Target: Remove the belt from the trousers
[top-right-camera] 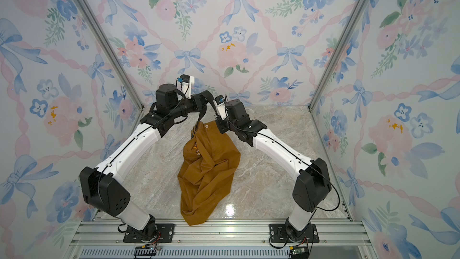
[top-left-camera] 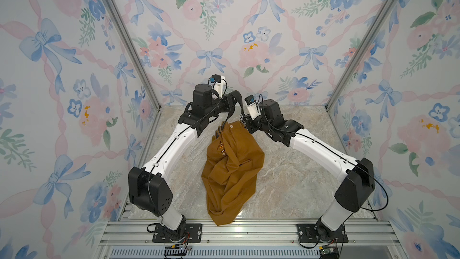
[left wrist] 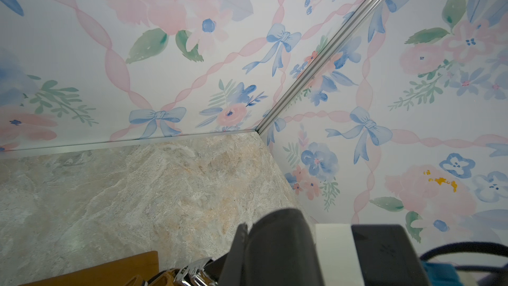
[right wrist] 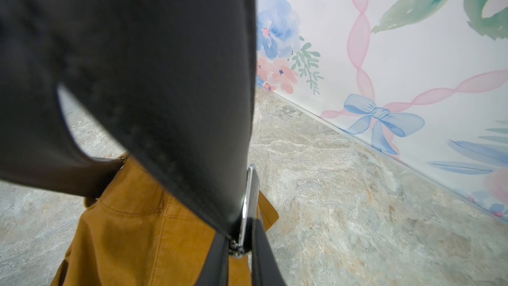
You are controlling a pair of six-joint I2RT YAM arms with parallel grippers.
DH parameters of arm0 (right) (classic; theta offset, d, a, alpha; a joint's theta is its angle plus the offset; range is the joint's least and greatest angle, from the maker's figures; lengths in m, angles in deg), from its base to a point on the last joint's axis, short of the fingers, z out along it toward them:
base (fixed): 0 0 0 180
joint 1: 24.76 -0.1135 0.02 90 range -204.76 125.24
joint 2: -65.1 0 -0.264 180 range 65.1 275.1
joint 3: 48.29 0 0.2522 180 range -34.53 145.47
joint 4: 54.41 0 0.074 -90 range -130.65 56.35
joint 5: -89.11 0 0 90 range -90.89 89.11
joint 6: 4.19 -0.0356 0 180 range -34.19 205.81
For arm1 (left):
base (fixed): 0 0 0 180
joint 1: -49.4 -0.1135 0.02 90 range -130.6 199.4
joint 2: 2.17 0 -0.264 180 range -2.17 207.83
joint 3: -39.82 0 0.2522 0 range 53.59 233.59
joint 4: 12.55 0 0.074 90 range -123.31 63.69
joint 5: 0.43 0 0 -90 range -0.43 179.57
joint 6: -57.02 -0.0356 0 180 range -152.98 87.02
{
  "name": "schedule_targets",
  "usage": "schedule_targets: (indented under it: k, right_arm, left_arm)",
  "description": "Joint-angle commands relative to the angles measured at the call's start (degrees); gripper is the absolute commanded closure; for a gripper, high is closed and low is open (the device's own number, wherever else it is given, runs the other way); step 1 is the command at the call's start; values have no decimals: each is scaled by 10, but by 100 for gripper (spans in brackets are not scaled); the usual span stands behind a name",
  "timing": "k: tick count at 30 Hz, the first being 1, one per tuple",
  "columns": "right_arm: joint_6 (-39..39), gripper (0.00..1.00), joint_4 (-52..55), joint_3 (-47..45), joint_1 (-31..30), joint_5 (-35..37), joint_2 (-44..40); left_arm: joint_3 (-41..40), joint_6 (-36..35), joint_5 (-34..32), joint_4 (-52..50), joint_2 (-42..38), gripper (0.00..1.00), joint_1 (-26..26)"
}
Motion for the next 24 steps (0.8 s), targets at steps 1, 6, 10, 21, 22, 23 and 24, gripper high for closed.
schedule_targets:
  k: [1,6,10,21,22,23,24]
  right_arm:
    - [-7,100,16,-22,4,10,-23]
    - [7,100,30,9,2,39,-60]
    - [19,100,53,39,-1,48,-71]
    - [22,100,137,93,7,29,-63]
    - [21,100,145,99,7,24,-60]
    - [20,100,155,106,7,21,-56]
    - [18,100,164,113,9,16,-51]
  left_arm:
    - [-8,-57,0,79,-7,99,-1]
    - [-76,-178,-38,82,-16,77,3]
    - [-112,-245,-40,84,-26,69,8]
    - [-216,-548,-222,125,-173,34,63]
    - [-222,-571,-227,135,-183,33,68]
    - [-226,-593,-233,146,-193,31,73]
    - [-229,-615,-235,155,-199,30,79]
